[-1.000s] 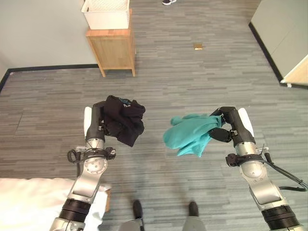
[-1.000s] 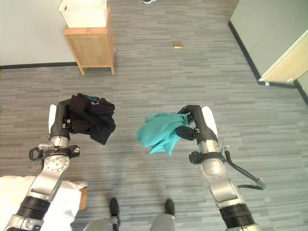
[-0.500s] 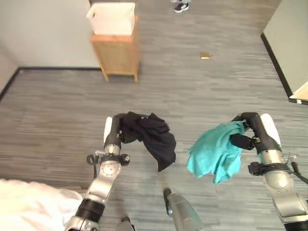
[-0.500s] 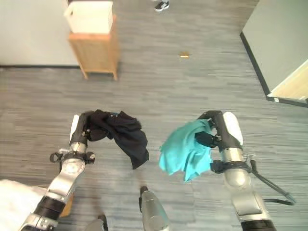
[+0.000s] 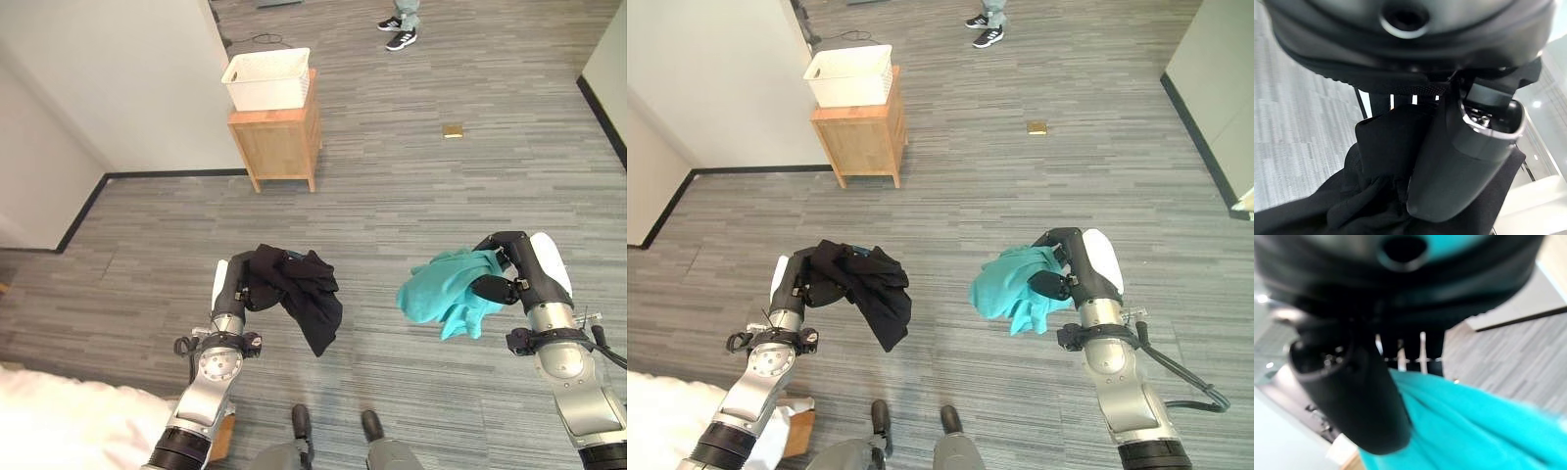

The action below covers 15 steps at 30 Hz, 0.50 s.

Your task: Pick up bed clothes into laundry basket.

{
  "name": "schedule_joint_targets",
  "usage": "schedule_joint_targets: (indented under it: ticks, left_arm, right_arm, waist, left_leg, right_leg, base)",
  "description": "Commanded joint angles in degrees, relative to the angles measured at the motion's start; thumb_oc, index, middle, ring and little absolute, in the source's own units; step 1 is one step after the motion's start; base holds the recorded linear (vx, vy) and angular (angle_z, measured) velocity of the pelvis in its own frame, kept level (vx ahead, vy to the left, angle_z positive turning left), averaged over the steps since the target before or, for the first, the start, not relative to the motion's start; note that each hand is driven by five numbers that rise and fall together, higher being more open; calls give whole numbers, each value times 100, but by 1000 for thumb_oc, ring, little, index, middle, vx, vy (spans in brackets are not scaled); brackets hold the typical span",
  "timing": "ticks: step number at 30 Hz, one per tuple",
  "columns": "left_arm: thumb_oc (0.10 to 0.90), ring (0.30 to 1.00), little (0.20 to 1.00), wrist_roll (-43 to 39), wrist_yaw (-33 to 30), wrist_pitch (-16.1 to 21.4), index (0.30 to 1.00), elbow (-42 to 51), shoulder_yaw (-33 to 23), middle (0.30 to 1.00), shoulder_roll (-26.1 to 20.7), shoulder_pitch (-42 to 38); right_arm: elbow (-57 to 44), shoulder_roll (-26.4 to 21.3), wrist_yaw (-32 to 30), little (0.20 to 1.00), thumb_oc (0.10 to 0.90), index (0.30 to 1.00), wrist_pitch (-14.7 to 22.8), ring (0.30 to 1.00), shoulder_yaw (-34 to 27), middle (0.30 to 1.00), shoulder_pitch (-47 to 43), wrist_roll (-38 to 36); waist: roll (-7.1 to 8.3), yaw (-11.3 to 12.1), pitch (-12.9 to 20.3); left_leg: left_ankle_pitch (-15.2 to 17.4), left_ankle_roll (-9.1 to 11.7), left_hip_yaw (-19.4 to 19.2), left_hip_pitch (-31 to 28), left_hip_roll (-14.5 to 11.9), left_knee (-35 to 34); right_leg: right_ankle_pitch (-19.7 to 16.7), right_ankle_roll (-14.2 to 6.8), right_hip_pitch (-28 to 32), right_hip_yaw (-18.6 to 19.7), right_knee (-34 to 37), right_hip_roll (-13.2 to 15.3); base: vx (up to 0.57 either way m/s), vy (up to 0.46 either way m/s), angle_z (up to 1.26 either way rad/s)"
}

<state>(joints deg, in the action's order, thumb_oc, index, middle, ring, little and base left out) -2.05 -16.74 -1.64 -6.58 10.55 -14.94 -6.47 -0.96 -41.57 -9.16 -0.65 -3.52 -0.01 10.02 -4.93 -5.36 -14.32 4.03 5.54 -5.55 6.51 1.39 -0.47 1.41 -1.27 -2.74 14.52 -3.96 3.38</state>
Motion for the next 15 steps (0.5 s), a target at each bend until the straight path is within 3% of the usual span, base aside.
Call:
schedule_joint_targets:
  ticks: [1, 3, 5, 7, 8, 11, 14, 15]
  left_arm:
    - [400, 300, 300, 121, -277, 576, 300, 800, -332, 300, -203, -131]
    - [400, 300, 300, 88, -319, 598, 300, 766, -357, 300, -201, -165]
    - [400, 300, 300, 73, -301, 627, 300, 770, -403, 300, -217, -137]
    - [400, 300, 300, 73, -300, 627, 300, 770, -405, 300, -215, -137]
    - [400, 300, 300, 81, -298, 664, 300, 777, -408, 300, -277, -147]
    - [400, 300, 300, 70, -300, 667, 300, 775, -480, 300, -387, -199]
    - [400, 300, 300, 67, -301, 670, 300, 771, -491, 300, -397, -200]
    - [400, 300, 300, 71, -295, 656, 300, 759, -537, 300, -476, -236]
  right_arm:
    - [-570, -275, -332, 300, 400, 300, 337, 300, -288, 300, -562, 118]
    - [-511, -276, -334, 300, 400, 300, 315, 300, -160, 300, -736, 128]
    - [-514, -289, -306, 300, 400, 300, 321, 300, -132, 300, -789, 152]
    - [-512, -291, -307, 300, 400, 300, 321, 300, -128, 300, -792, 152]
    - [-514, -242, -306, 300, 400, 300, 308, 300, -74, 300, -928, 192]
    - [-482, -138, -329, 300, 400, 300, 269, 300, 72, 300, -1181, 292]
    - [-473, -129, -332, 300, 400, 300, 268, 300, 89, 300, -1201, 295]
    - [-458, -64, -353, 300, 400, 300, 266, 300, 105, 300, -1298, 284]
  waist:
    - [677, 187, 395]
    - [656, 253, 425]
    - [530, 272, 502]
    - [528, 274, 502]
    - [425, 245, 585]
    - [487, 243, 681]
    - [511, 258, 683]
    - [586, 261, 775]
  left_leg:
    - [-1158, 65, -100, 819, 154, -344]
    - [-1178, 118, -227, 885, 53, -379]
    - [-1245, 133, -208, 748, -70, -453]
    - [-1244, 134, -211, 747, -73, -453]
    - [-1375, 158, -216, 538, -204, -453]
    - [-1254, 38, -377, 313, -255, -453]
    - [-1237, 31, -410, 305, -242, -453]
    - [-1071, -34, -516, 173, -305, -453]
  right_leg:
    - [219, -31, 1634, 157, 896, -59]
    - [344, -86, 1730, 339, 896, 8]
    - [446, -166, 1747, 377, 896, 39]
    - [444, -166, 1746, 381, 896, 38]
    - [578, -254, 1740, 366, 896, 144]
    - [590, -453, 1714, 367, 868, 515]
    - [599, -463, 1711, 391, 872, 542]
    - [458, -639, 1569, 313, 724, 783]
  base:
    - [398, 0, -80]
    - [364, 47, -56]
    - [231, 50, -39]
    - [147, 36, -43]
    - [298, 81, -17]
    - [296, 72, -27]
    - [86, 14, -26]
    - [268, 42, -16]
